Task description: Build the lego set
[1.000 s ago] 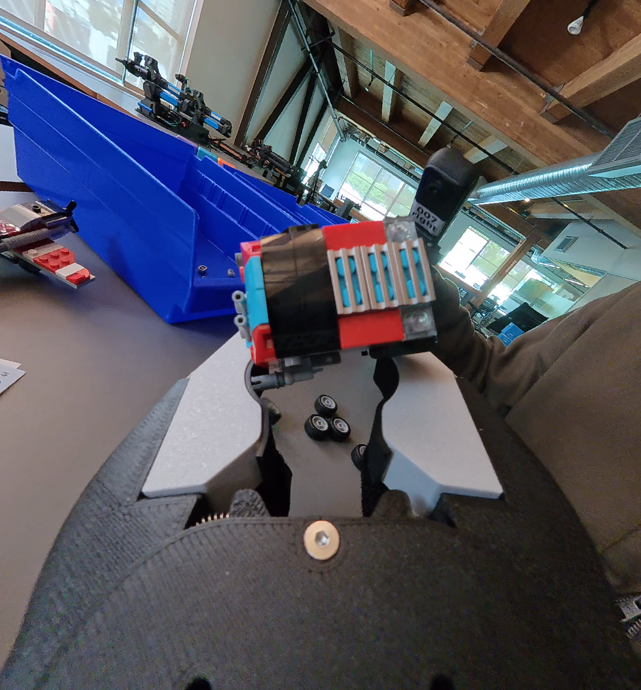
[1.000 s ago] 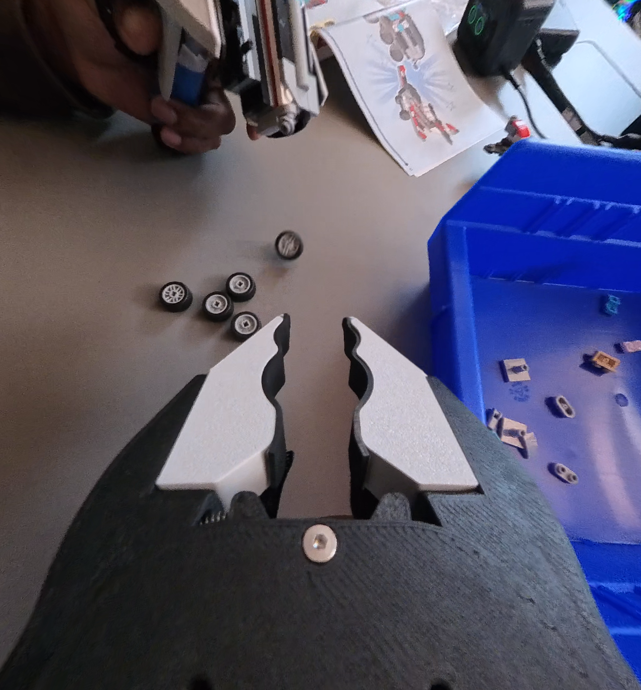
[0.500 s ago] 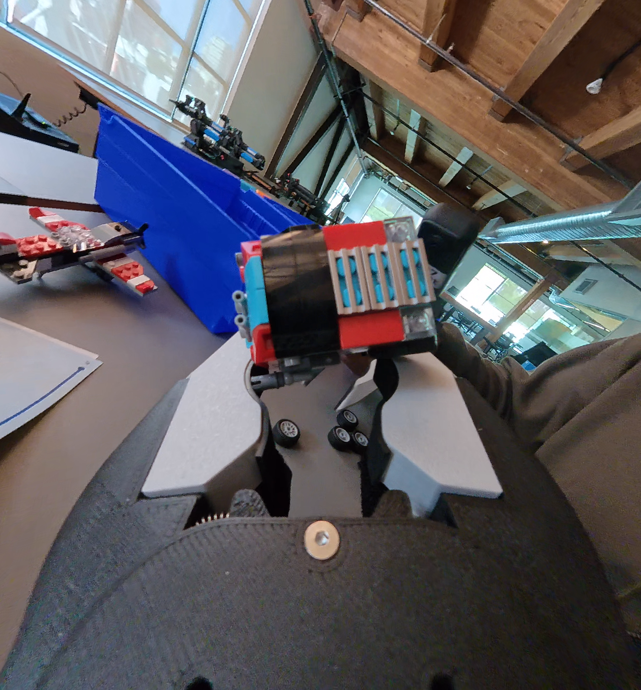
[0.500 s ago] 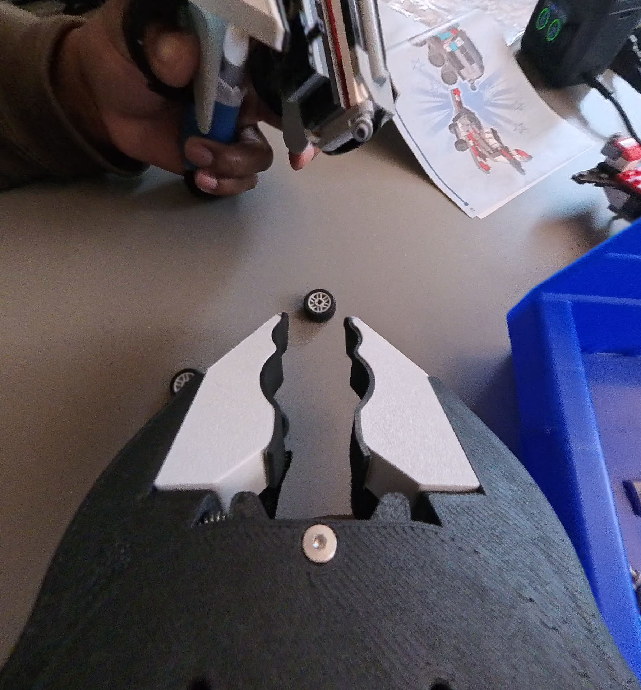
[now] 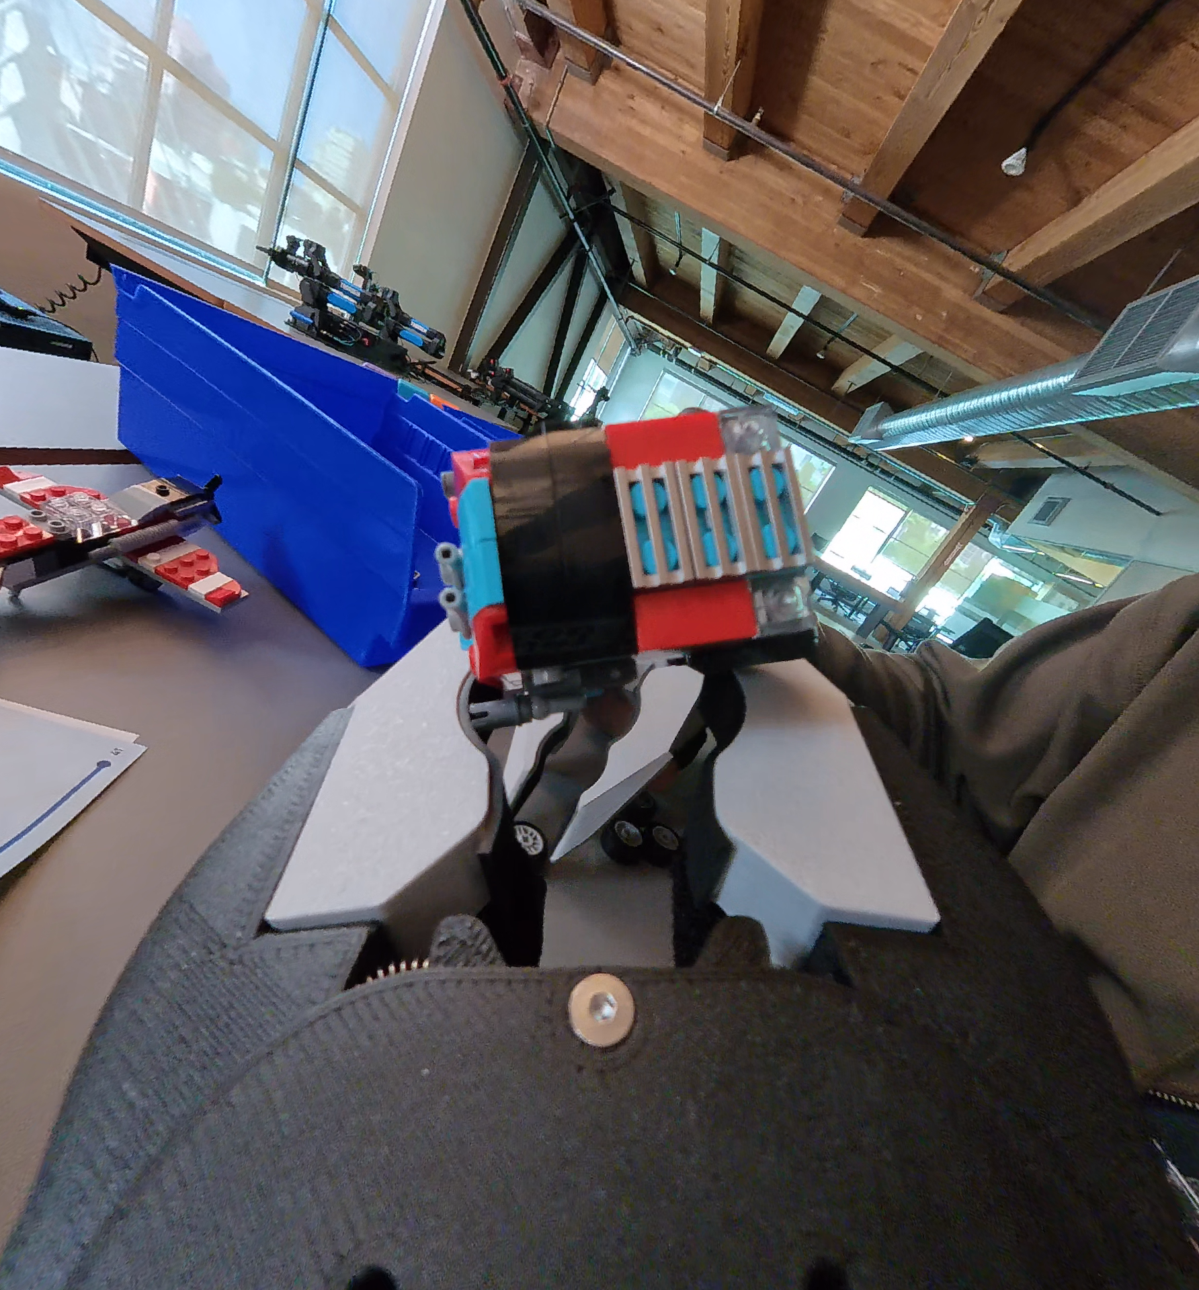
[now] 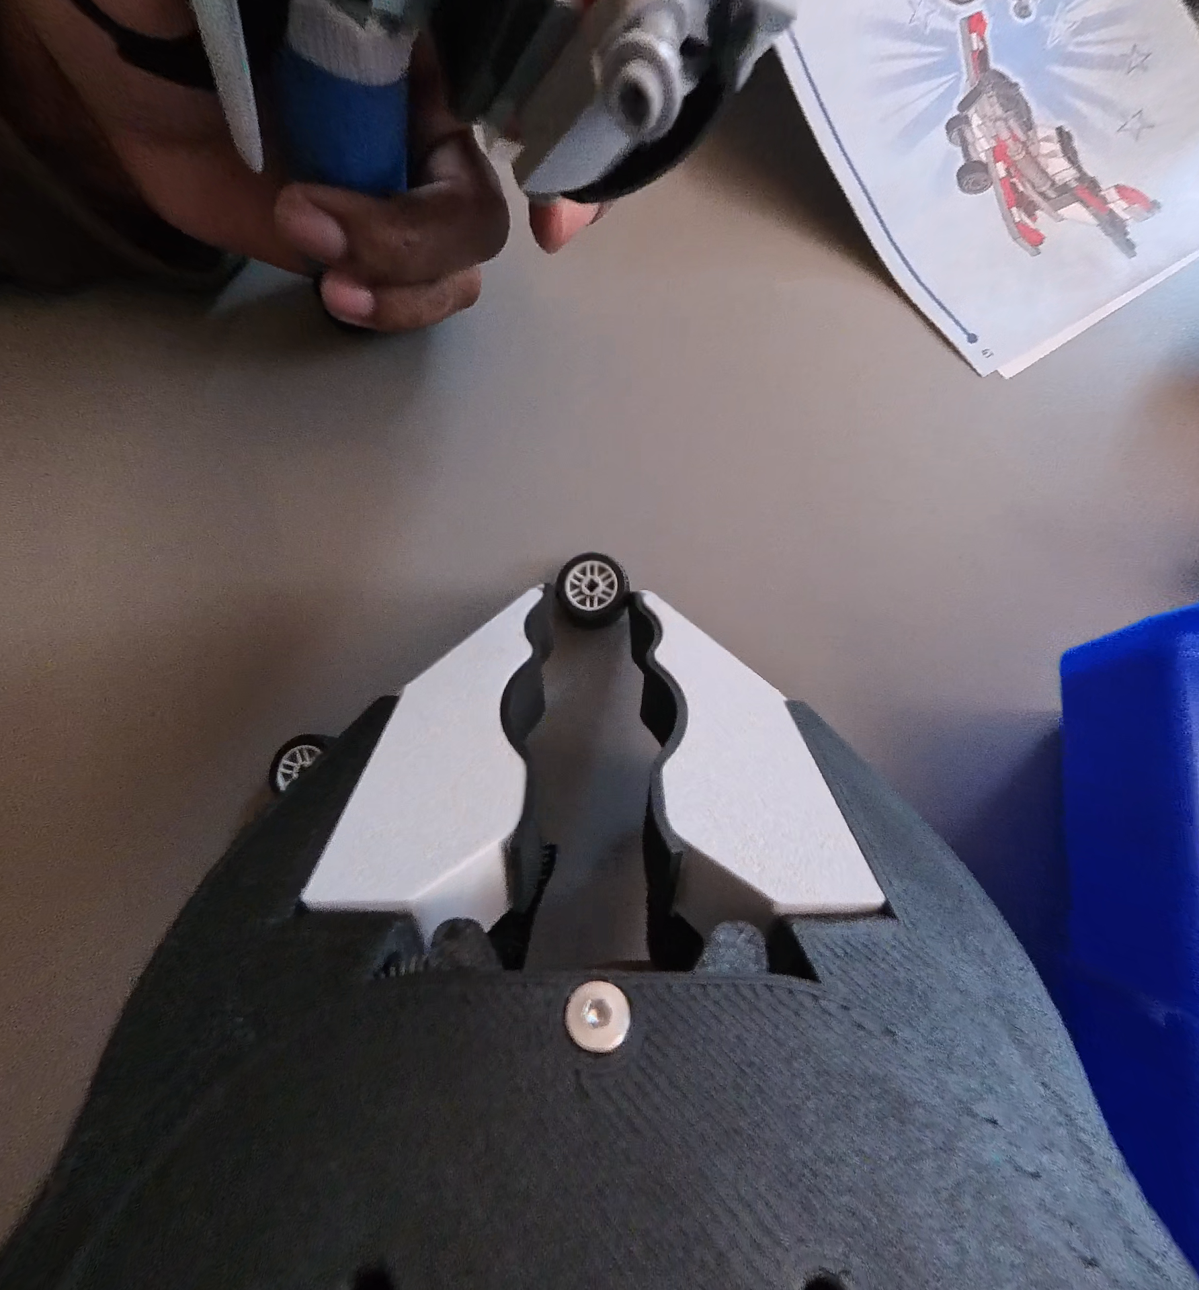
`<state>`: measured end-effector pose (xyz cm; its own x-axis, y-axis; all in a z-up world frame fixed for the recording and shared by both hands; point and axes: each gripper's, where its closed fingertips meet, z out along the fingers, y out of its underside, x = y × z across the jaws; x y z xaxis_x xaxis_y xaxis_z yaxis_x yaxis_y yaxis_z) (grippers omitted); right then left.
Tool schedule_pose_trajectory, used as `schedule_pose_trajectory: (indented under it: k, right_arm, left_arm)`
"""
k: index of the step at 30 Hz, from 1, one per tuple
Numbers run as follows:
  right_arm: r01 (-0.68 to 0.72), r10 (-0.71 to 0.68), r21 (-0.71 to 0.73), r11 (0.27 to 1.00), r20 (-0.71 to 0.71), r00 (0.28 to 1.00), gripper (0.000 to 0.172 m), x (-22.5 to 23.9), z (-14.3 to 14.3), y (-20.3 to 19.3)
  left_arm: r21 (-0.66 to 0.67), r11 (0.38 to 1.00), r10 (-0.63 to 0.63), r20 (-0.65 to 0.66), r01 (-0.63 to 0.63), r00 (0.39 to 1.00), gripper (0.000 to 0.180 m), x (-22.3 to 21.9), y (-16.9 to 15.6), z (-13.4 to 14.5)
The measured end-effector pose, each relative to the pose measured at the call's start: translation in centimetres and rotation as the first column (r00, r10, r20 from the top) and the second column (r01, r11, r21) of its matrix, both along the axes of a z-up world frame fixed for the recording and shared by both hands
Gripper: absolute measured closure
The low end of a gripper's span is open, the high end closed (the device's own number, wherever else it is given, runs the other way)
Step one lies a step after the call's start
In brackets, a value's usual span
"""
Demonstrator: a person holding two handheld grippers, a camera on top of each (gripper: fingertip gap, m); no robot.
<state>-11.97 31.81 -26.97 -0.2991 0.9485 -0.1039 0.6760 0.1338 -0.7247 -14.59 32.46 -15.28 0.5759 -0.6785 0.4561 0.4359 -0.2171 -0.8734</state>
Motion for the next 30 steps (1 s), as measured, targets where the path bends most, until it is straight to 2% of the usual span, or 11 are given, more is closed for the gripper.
schedule_pose_trajectory:
  k: [4,6,11,14,16,20,30]
  right_arm:
    - [0.0,0.0,0.0,1.0,-0.003,1.0,0.15,-0.1,0.2,0.0]
    - [0.028,-0.029,-0.013,1.0,-0.037,0.999,0.151,-0.1,1.7,0.7]
    - [0.076,-0.095,-0.084,0.994,-0.246,0.965,0.151,0.2,10.4,2.3]
    - [0.005,-0.052,-0.135,0.991,-0.35,0.935,0.151,-0.4,15.4,0.7]
    - [-0.061,-0.005,-0.16,0.985,-0.385,0.923,0.151,-1.5,17.4,-1.2]
    - [-0.156,0.068,-0.207,0.966,-0.377,0.924,0.151,-4.0,18.6,-4.1]
    - [-0.177,0.068,-0.287,0.941,-0.351,0.934,0.15,-6.0,18.5,-4.2]
  left_arm:
    - [0.044,0.999,-0.018,0.0,0.018,1.0,0.125,0.2,-0.4,0.5]
    - [0.073,0.997,-0.027,-0.002,0.027,1.0,0.125,0.4,-0.7,0.8]
    - [0.143,0.989,-0.035,-0.005,0.035,0.999,0.125,0.9,-1.2,1.5]
    - [0.176,0.984,-0.022,-0.005,0.023,1.0,0.125,1.0,-1.3,1.8]
    - [0.184,0.983,-0.009,-0.008,0.01,1.0,0.125,1.0,-1.3,1.9]
    - [0.192,0.981,0.019,-0.012,-0.016,1.0,0.125,0.7,-1.2,2.0]
    - [0.218,0.974,0.057,0.004,-0.056,0.998,0.125,-0.2,-1.3,2.8]
